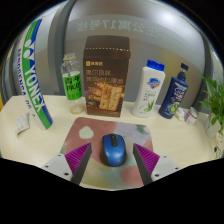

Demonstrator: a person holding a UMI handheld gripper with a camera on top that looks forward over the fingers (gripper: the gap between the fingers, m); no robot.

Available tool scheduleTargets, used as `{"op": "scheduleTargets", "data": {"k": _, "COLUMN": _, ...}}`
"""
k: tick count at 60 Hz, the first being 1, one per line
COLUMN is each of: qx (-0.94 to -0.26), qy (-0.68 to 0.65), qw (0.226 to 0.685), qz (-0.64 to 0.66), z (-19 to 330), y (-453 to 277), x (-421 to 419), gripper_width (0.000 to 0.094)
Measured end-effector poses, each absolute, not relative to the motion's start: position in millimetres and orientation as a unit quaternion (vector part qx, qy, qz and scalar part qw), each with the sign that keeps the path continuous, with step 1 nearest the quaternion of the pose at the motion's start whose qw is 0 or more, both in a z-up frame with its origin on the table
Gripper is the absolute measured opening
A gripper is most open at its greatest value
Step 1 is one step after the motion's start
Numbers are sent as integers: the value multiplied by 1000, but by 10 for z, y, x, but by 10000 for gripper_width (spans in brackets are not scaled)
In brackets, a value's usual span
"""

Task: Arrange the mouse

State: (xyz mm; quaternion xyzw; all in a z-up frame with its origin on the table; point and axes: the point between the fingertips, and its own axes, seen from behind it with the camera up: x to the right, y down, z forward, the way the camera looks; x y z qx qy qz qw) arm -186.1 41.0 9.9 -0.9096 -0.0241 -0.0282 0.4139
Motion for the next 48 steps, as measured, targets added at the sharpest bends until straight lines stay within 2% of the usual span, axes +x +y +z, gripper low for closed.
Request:
{"op": "scheduleTargets", "data": {"k": 14, "qx": -902, "qy": -12, "qw": 429, "qz": -39, "z": 726, "y": -137, "x": -1966, "gripper_width": 847}}
{"op": "scheduleTargets", "data": {"k": 29, "qx": -881, "qy": 10, "qw": 470, "qz": -62, "z": 1536, "y": -1140, "x": -2147, "gripper_width": 848}}
{"op": "scheduleTargets", "data": {"k": 38, "qx": -876, "qy": 15, "qw": 477, "qz": -74, "z": 1762, "y": -1793, "x": -2290, "gripper_width": 850}}
{"op": "scheduleTargets", "data": {"k": 48, "qx": -877, "qy": 12, "qw": 475, "qz": -75, "z": 1842, "y": -2332, "x": -2439, "gripper_width": 848}}
